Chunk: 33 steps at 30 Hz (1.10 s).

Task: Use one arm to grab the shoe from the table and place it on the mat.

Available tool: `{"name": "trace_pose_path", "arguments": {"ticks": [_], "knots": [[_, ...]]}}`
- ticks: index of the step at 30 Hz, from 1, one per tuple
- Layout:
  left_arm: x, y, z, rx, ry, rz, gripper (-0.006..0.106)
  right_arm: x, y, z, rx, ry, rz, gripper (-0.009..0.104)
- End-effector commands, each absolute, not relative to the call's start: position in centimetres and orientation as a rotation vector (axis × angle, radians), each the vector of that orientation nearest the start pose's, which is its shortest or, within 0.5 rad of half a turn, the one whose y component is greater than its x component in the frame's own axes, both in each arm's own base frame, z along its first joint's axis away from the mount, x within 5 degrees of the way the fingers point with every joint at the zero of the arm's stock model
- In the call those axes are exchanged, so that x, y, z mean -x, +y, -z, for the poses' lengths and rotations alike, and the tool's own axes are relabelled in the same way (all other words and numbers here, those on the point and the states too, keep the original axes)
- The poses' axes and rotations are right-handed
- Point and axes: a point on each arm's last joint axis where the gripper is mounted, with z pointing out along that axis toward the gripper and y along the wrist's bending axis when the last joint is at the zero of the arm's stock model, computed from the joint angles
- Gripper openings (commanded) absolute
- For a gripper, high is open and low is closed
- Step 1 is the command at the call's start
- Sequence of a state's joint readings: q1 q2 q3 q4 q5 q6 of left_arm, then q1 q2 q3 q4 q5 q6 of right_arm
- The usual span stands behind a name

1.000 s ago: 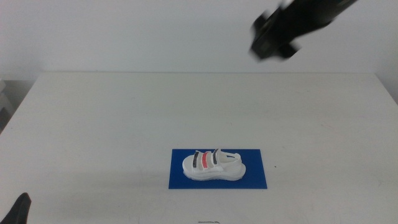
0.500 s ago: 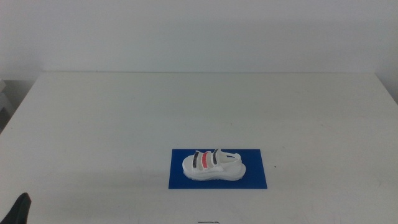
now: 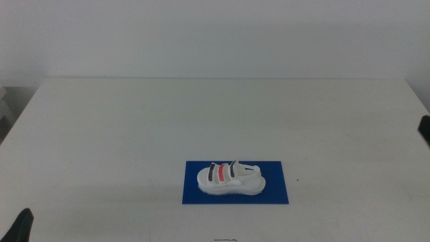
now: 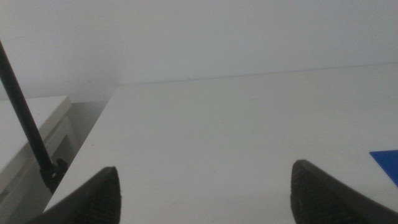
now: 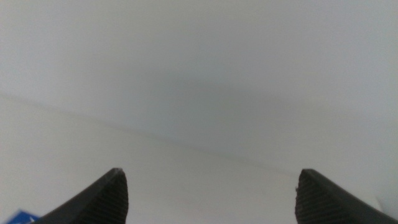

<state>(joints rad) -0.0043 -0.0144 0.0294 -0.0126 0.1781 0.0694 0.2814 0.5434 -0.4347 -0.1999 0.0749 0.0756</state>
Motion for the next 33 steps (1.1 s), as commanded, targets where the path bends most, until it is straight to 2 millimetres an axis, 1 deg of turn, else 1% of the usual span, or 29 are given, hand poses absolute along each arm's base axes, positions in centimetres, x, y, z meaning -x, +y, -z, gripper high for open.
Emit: {"name": "trace_pose_path", "arguments": {"ticks": [1, 4, 6, 8, 10, 13, 15, 17, 20, 26, 28, 33], "knots": [[-5.5, -0.1, -19.8, -0.034, 1.571, -0.018, 0.094, -11.2, 3.5, -31.6, 0.318, 1.415, -0.14, 0.074], [-5.5, -0.1, -19.8, -0.034, 1.571, -0.018, 0.094, -10.9, 3.3, -30.2, 0.297, 1.334, -0.134, 0.074], [-5.5, -0.1, -19.8, -0.034, 1.571, -0.018, 0.094, -10.7, 2.6, -29.5, 0.25, 1.312, -0.086, 0.074], [-5.5, -0.1, -19.8, -0.034, 1.571, -0.018, 0.094, -10.4, 2.0, -29.1, 0.235, 1.279, -0.003, 0.074], [-5.5, -0.1, -19.8, -0.034, 1.571, -0.018, 0.094, -9.9, 1.6, -29.1, 0.237, 1.242, 0.052, 0.074], [-5.5, -0.1, -19.8, -0.034, 1.571, -0.018, 0.094, -9.0, 1.5, -29.3, 0.226, 1.23, 0.025, 0.074], [-5.5, -0.1, -19.8, -0.034, 1.571, -0.018, 0.094, -8.6, 1.5, -29.1, 0.204, 1.255, -0.025, 0.074], [-5.5, -0.1, -19.8, -0.034, 1.571, -0.018, 0.094, -8.4, 1.6, -28.7, 0.227, 1.297, -0.026, 0.074], [-5.5, -0.1, -19.8, -0.034, 1.571, -0.018, 0.094, -8.4, 1.6, -28.0, 0.242, 1.375, -0.023, 0.073], [-5.5, -0.1, -19.8, -0.034, 1.571, -0.018, 0.094, -8.6, 1.6, -26.7, 0.172, 1.526, -0.107, 0.072], [-5.5, -0.1, -19.8, -0.034, 1.571, -0.018, 0.094, -8.6, 1.5, -26.3, 0.169, 1.569, -0.109, 0.072], [-5.5, -0.1, -19.8, -0.034, 1.571, -0.018, 0.094, -8.6, 1.5, -26.1, 0.183, 1.593, -0.096, 0.072]]}}
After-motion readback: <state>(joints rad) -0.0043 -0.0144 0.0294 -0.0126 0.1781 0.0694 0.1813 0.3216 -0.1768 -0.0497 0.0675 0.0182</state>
